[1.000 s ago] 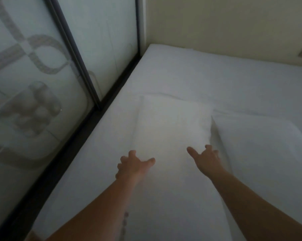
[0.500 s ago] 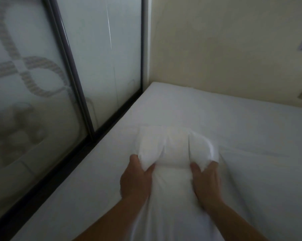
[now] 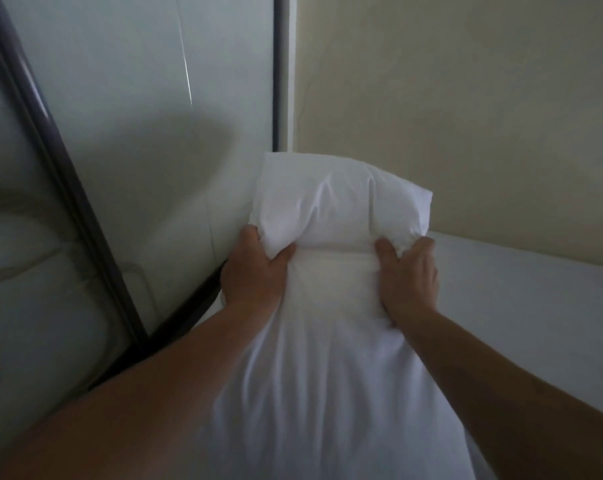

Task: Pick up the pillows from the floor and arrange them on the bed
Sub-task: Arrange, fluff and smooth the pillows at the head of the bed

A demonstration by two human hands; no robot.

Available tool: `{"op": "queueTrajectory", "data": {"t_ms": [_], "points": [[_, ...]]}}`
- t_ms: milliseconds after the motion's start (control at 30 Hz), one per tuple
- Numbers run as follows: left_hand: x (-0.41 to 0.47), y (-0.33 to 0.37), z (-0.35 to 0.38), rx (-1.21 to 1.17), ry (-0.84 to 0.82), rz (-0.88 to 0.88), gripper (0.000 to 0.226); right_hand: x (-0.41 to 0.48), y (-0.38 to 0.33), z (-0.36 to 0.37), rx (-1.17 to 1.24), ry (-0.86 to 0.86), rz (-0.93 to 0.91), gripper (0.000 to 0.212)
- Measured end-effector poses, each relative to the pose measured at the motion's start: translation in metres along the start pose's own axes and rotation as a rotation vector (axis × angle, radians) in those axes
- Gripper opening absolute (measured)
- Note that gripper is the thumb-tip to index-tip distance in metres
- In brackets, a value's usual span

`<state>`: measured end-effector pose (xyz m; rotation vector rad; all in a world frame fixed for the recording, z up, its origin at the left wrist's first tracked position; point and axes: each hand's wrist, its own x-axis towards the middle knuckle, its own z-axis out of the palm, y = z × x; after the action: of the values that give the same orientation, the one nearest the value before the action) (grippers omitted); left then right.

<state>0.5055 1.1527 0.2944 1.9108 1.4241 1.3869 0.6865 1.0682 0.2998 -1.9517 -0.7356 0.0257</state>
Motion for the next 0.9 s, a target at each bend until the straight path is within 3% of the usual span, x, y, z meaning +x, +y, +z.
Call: {"op": "queueTrajectory", "data": {"t_ms": [133, 267, 367, 433, 533, 600, 733, 833, 900], "points": [[0.055, -0.031, 0.044, 0.245, -0.111, -0.097, 0.059, 0.056, 0.018, 0.045, -0.009, -0.138, 0.128, 0.076], [0.047, -0.113, 0.054, 0.597, -0.580, -0.295, 0.101, 0.045, 0.085, 0.084, -0.222, -0.475, 0.355, 0.098], [0.014, -0.164, 0.060, 0.641, -0.828, -0.422, 0.119, 0.019, 0.127, 0.112, -0.254, -0.665, 0.436, 0.104], [0.006, -0.181, 0.069, 0.597, -0.881, -0.467, 0.127, 0.012, 0.141, 0.129, -0.284, -0.694, 0.413, 0.106], [0.007, -0.198, 0.080, 0.541, -0.857, -0.493, 0.125, 0.011, 0.151, 0.149, -0.331, -0.662, 0.383, 0.110], [0.004, -0.204, 0.089, 0.458, -0.803, -0.462, 0.107, 0.012, 0.155, 0.157, -0.306, -0.618, 0.354, 0.104], [0.004, -0.187, 0.104, 0.240, -0.332, -0.136, 0.010, 0.021, 0.144, 0.162, -0.170, -0.448, 0.190, 0.059], [0.045, -0.150, 0.115, 0.198, -0.102, 0.001, 0.005, 0.054, 0.115, 0.154, -0.160, -0.228, -0.032, 0.037], [0.084, -0.122, 0.120, 0.171, -0.005, 0.079, 0.012, 0.088, 0.085, 0.147, -0.103, -0.067, -0.139, 0.035]]}}
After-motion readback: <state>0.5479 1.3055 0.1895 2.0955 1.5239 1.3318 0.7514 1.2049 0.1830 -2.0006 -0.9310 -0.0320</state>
